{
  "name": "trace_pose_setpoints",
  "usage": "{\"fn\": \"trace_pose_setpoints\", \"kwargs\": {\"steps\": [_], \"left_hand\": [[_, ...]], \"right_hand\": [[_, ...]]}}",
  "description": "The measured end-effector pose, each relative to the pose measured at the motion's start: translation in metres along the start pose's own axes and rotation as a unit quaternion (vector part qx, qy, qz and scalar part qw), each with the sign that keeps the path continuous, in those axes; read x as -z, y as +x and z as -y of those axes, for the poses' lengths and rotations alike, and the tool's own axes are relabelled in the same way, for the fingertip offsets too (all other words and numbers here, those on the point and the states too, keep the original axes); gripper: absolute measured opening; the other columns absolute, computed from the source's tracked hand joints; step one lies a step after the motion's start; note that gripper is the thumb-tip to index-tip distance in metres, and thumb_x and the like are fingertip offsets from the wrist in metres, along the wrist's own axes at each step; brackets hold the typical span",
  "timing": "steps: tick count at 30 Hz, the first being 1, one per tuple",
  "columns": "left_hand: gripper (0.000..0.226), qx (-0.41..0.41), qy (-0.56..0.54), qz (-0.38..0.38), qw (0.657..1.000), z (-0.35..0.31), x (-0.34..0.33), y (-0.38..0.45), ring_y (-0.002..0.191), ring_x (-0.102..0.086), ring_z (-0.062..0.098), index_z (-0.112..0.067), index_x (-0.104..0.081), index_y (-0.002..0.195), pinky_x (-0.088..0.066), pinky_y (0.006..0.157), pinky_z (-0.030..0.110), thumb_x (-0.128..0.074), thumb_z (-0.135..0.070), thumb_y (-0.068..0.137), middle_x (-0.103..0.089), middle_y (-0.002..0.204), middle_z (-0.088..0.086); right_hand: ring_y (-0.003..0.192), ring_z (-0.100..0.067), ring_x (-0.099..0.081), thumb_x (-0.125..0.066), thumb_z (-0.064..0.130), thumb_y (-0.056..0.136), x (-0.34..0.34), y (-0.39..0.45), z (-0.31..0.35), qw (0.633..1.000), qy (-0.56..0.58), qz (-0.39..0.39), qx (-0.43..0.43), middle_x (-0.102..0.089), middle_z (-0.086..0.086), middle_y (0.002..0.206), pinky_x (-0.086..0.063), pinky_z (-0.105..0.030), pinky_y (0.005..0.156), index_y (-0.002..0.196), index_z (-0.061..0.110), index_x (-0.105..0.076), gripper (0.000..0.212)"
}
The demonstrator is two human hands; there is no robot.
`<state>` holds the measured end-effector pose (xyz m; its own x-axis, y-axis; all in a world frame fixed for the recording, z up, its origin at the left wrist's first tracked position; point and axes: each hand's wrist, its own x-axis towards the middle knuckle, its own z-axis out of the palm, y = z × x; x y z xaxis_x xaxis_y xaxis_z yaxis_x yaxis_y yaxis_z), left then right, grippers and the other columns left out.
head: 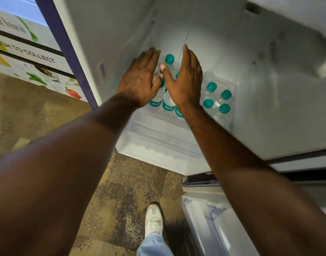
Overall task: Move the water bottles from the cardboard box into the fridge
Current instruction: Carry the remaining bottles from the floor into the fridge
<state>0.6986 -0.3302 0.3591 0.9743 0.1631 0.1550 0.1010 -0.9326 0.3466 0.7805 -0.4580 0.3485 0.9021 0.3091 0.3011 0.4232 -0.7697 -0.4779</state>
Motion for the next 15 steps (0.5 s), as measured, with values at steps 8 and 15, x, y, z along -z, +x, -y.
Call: {"fn": "trace_pose_setpoints", "kwargs": {"steps": [8,15], "left_hand": [[0.074,0.019,-0.056,0.007,0.998,-0.010,-0.012,-0.068,0.157,-0.007,0.023,-0.014,-0.009,0.162,-0.010,0.128,0.039,-0.020,-0.054,0.101,-0.008,0.170,0.007],[0.068,0.034,-0.077,0.015,0.996,-0.007,-0.028,-0.131,0.157,-0.006,0.021,-0.015,-0.007,0.162,-0.008,0.127,0.038,-0.031,-0.047,0.107,-0.007,0.170,0.006]], "right_hand": [[0.153,-0.028,-0.019,-0.043,0.064,0.094,0.012,-0.077,0.001,0.999,-0.043,0.003,-0.012,-0.024,-0.010,0.164,-0.014,-0.044,0.126,0.159,0.011,-0.020,0.087],[0.153,-0.028,-0.019,-0.049,0.060,0.094,0.009,-0.153,0.006,1.000,-0.018,-0.005,-0.023,-0.025,-0.013,0.163,-0.015,-0.047,0.125,0.157,0.006,-0.022,0.088]]}}
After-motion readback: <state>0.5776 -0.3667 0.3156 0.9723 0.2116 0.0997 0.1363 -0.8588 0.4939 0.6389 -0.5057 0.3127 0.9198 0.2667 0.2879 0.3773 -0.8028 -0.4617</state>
